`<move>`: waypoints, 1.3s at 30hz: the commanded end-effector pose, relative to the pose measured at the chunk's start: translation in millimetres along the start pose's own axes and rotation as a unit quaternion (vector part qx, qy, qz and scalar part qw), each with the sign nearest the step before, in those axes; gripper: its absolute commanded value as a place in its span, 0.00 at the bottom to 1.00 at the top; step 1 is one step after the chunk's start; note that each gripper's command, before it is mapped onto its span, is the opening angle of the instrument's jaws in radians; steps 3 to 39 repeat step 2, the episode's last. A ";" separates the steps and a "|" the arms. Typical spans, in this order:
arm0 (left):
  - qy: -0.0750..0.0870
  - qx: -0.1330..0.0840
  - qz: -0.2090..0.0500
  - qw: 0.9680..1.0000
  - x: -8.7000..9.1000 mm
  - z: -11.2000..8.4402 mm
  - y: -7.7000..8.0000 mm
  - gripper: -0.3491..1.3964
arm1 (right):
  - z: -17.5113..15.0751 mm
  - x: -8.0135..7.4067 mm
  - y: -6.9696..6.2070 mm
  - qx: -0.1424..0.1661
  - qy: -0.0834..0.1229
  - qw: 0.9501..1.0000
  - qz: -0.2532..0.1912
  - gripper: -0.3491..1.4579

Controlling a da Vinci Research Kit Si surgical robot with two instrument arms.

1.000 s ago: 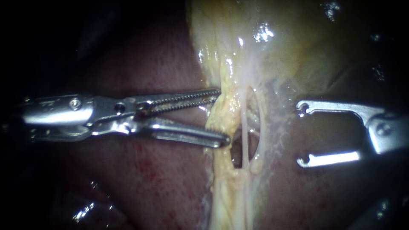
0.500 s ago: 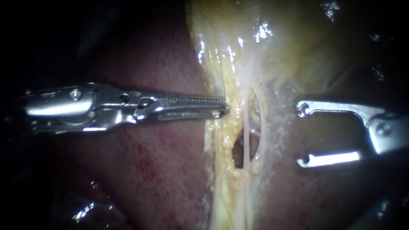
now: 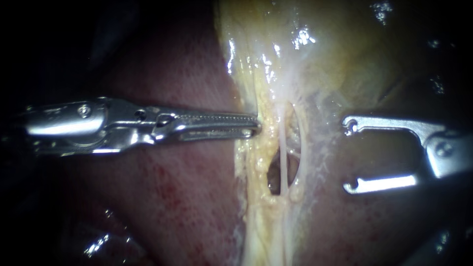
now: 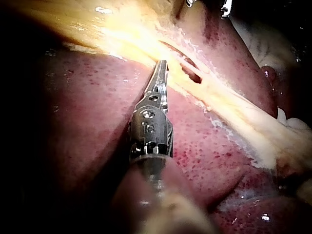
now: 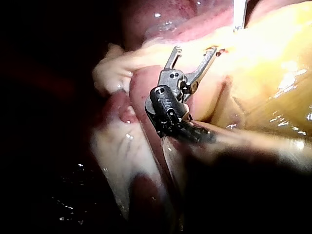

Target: Grabbing gallbladder

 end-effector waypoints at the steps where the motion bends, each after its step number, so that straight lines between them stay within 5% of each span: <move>1: 0.000 0.000 0.000 1.000 0.0 0.0 0.0 0.00 | 0.0 0.0 0.0 0.000 0.000 1.000 0.000 0.52; 39: 0.000 0.000 0.000 1.000 0.0 0.0 0.0 0.00 | 0.0 0.0 0.0 0.000 0.000 1.000 0.000 0.52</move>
